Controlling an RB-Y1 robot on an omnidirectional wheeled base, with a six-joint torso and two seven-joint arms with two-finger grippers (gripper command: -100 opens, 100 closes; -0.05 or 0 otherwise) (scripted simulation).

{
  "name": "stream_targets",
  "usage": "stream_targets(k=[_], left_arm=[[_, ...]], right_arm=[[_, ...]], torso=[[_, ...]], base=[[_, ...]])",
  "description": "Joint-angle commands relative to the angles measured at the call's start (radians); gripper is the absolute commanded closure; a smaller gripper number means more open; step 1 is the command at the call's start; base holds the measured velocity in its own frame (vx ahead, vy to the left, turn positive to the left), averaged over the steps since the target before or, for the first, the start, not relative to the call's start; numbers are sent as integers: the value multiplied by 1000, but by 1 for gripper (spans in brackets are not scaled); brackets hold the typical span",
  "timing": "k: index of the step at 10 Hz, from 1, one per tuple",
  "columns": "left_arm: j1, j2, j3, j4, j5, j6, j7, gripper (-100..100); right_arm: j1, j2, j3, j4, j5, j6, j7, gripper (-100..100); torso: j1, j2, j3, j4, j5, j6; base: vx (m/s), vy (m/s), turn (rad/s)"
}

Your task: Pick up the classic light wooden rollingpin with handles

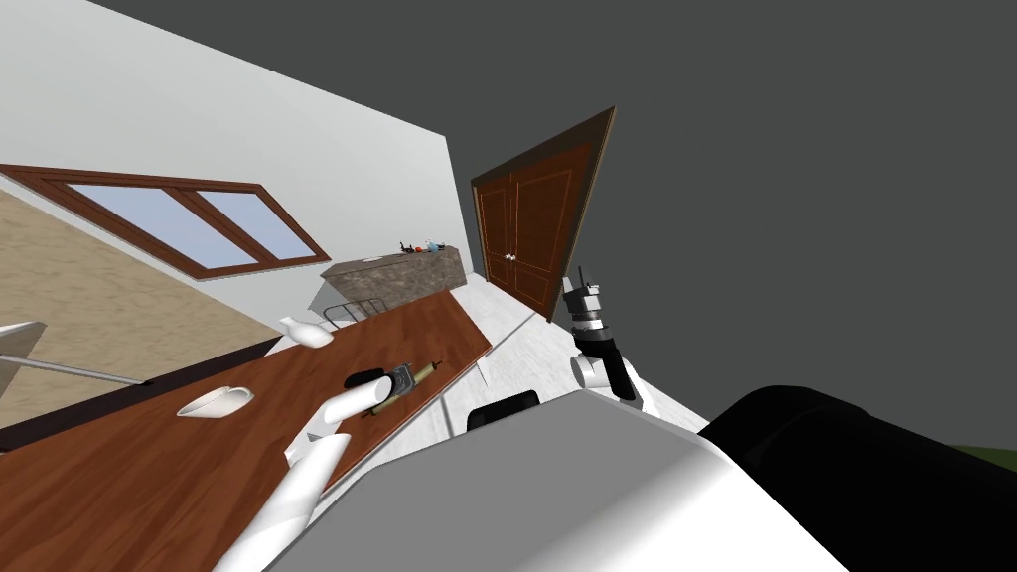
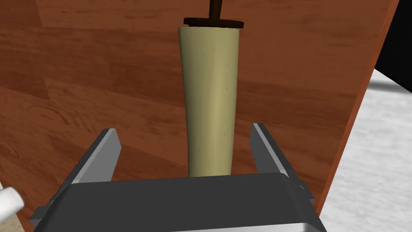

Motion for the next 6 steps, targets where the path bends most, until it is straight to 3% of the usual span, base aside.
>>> stream_targets(k=[1,5,6], left_arm=[[2,14,5,17,8,41,10,-100],[0,51,18,77,36,118,20,-100],[0,45,16,70,31,106,19,-100]], right_arm=[[0,0,0,0,0,0,0,0],[0,0,0,0,0,0,0,0],[0,0,0,0,0,0,0,0]], torso=[[0,0,0,0,0,0],[0,0,0,0,0,0],[0,0,0,0,0,0]], base=[[33,6,-38],[45,13,-42],[18,7,-5]])
